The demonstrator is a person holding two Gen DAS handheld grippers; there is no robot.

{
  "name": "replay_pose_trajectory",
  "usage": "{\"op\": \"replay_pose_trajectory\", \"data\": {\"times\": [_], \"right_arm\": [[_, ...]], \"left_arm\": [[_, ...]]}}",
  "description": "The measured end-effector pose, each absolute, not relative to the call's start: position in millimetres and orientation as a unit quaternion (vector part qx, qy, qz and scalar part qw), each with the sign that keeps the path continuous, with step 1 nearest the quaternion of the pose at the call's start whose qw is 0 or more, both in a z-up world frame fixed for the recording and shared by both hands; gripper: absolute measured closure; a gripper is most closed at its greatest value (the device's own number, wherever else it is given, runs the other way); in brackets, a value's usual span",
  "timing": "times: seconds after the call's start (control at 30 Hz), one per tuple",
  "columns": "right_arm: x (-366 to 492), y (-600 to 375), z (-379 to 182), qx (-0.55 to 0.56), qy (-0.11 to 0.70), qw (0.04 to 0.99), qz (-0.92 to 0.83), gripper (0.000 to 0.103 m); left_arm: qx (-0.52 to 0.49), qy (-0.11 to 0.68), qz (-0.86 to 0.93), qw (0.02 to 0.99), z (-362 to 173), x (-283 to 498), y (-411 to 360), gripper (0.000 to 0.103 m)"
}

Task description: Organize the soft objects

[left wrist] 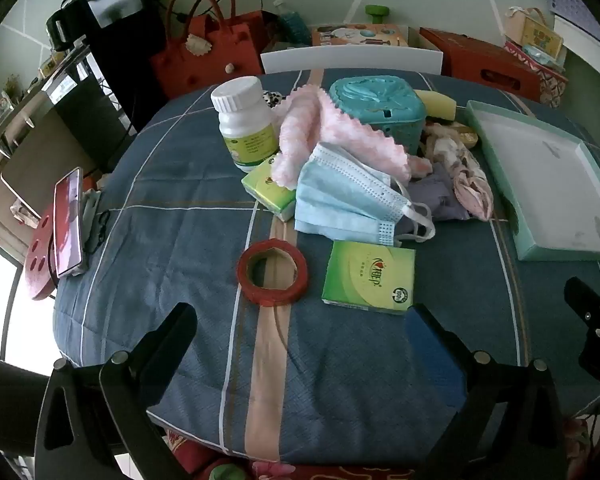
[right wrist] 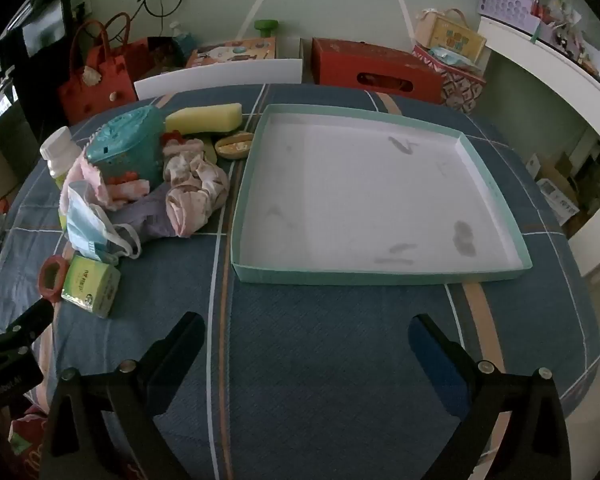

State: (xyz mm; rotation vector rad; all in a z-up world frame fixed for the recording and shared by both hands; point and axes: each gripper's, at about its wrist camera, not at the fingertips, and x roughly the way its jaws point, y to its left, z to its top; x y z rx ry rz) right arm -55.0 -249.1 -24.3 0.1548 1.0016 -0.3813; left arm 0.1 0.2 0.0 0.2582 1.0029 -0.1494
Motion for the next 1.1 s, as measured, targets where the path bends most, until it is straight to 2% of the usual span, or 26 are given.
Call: {"op": "replay_pose_trajectory", "data": {"times": [1.1], "right_arm": [[-53.7,-243.8,-25.3,0.071,0.474,0.859,-0.183,0.000]], "left_arm": [[0.125,0.475,-0.061,0.869,1.8,2.3,5.2,0.000]]}}
